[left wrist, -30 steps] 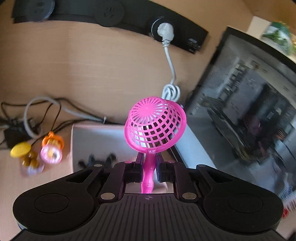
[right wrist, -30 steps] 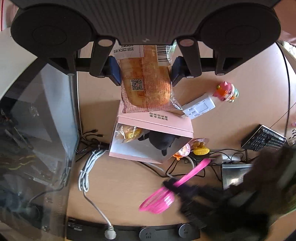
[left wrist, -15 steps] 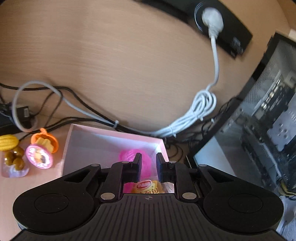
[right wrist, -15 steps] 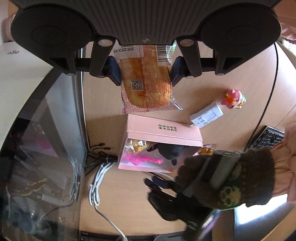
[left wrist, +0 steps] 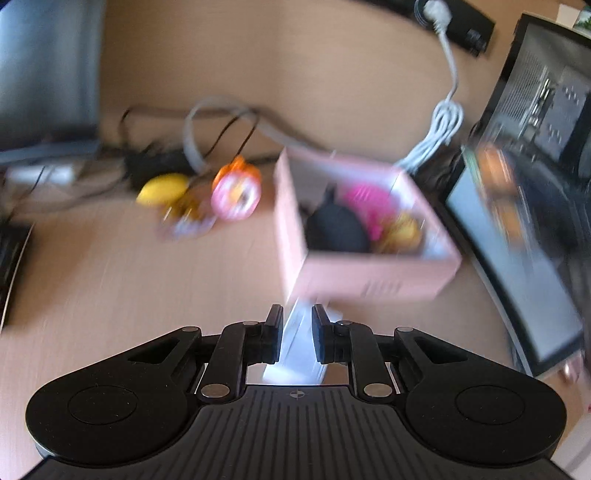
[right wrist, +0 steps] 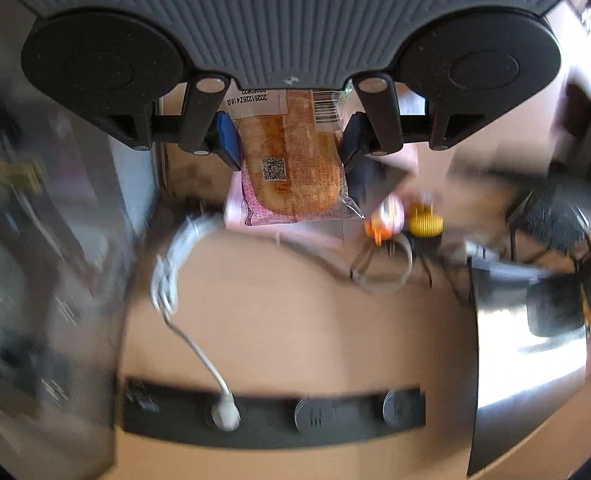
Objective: Organize objects
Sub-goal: 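Lower the bread loaf into the pink box with the right gripper while the left reaches the pig figure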
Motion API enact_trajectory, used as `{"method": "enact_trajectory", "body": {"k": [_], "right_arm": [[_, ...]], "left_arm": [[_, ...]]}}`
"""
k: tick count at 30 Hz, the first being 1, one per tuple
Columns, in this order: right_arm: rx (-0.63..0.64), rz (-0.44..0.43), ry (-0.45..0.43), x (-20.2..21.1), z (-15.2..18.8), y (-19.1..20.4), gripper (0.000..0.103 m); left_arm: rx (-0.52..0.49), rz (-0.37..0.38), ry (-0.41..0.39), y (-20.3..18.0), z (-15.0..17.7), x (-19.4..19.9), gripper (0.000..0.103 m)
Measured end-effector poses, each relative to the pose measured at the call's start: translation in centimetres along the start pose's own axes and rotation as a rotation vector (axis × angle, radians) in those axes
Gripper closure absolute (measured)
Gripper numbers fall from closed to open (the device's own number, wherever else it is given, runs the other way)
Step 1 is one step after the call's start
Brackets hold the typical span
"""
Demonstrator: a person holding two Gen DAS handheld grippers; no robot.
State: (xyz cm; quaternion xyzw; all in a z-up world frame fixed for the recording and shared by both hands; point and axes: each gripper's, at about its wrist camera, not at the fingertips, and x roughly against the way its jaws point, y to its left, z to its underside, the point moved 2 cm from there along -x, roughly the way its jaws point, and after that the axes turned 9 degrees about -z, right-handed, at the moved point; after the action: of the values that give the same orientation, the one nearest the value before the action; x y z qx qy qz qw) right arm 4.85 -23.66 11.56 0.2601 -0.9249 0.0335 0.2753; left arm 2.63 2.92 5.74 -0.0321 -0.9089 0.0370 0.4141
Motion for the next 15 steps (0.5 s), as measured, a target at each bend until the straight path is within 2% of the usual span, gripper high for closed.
{"method": "enact_trajectory", "body": {"k": [5, 6, 7, 8, 10, 13, 15], "right_arm": [[0.076, 0.025, -0.08, -6.1, -5.9, 1.1, 0.047], [0.097, 0.012, -0.094, -7.3, -6.7, 1.3, 0.043], [0.107, 0.012, -0.103, -8.4, -7.3, 1.5, 0.03], [0.107, 0.035, -0.101, -9.1, -7.8, 1.6, 0.023], [0.083, 0.046, -0.11, -9.1, -7.8, 1.7, 0.014], [0.03, -0.009, -0.079, -7.6, -5.5, 1.8, 0.002], [0.044, -0.013, -0.045, -6.6, -3.0, 2.3, 0.002]], "left_arm": [[0.053, -0.005, 0.071, 2.1, 3.5, 0.9, 0.085], [0.058, -0.008, 0.081, 2.5, 3.9, 1.1, 0.085], [0.057, -0.012, 0.089, 2.7, 4.1, 1.2, 0.085], [0.048, -0.016, 0.095, 3.0, 4.5, 1.4, 0.085], [0.028, -0.025, 0.096, 3.5, 5.2, 1.8, 0.085], [0.012, -0.013, 0.105, 3.8, 5.9, 1.8, 0.085], [0.0, 0.011, 0.1, 3.5, 6.1, 1.8, 0.085]]}}
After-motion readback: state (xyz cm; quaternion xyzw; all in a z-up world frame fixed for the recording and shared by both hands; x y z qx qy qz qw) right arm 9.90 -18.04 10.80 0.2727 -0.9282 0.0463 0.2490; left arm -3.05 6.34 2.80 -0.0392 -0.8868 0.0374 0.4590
